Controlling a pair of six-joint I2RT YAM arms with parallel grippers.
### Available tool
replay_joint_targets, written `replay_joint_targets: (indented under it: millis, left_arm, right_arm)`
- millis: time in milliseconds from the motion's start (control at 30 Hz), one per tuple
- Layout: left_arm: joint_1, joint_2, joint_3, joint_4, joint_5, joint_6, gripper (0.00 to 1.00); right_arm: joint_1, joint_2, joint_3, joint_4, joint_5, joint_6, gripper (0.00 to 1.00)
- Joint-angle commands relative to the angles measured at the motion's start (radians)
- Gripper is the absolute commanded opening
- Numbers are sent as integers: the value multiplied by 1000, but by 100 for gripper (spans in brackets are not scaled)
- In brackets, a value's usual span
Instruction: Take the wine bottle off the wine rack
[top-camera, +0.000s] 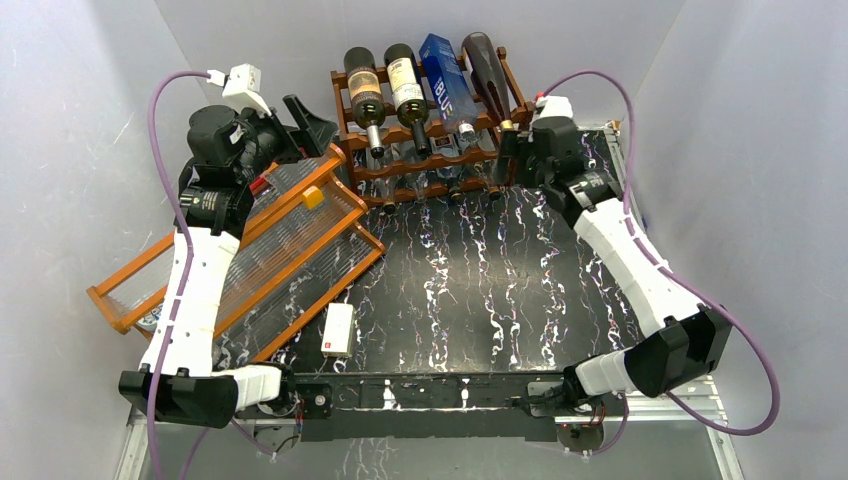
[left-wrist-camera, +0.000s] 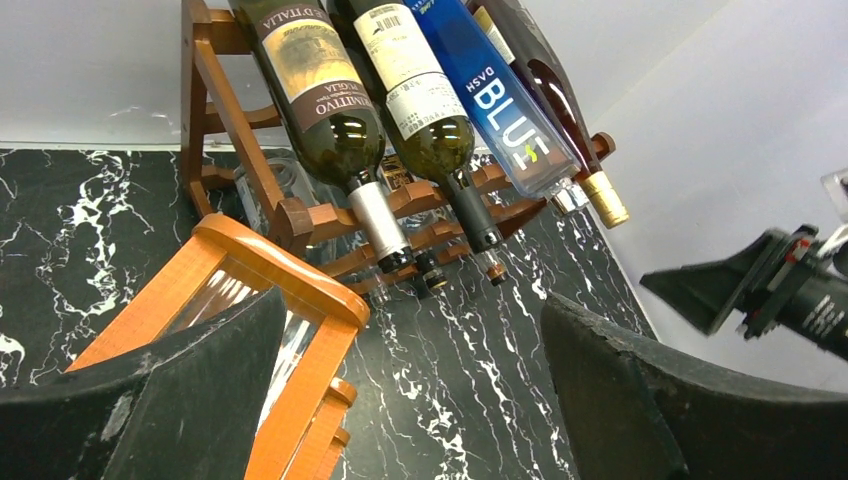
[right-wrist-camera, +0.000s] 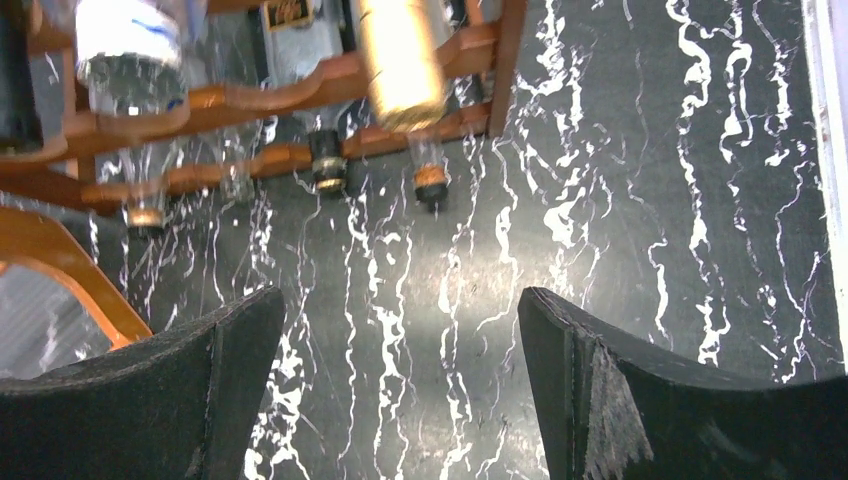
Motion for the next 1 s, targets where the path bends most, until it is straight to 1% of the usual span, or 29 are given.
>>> replay_joint_targets:
  millis: [0,333,467,567,733,967]
  left_arm:
    - [0,-9,37,6,51,-1,98]
    - [-9,-7,21,17,149,-33,98]
    - [-13,-17,20,1,161,-7,98]
    - [-22,-16,26,-13,170,4,98]
    - [-38,-3,27,-18,193,2,98]
    - [-63,18,43,-21,205,-1,98]
  right_arm:
    - [-106,-2,85,63,-143,11,98]
    - [-282,74,214,79,-381,68,98]
    - [-320,123,257,126,-531,77,98]
    - [-328,162,269,170,-616,65,98]
    - [-345,236,305,216,-686,65,98]
    - [-355,352,391,162,-772,59,97]
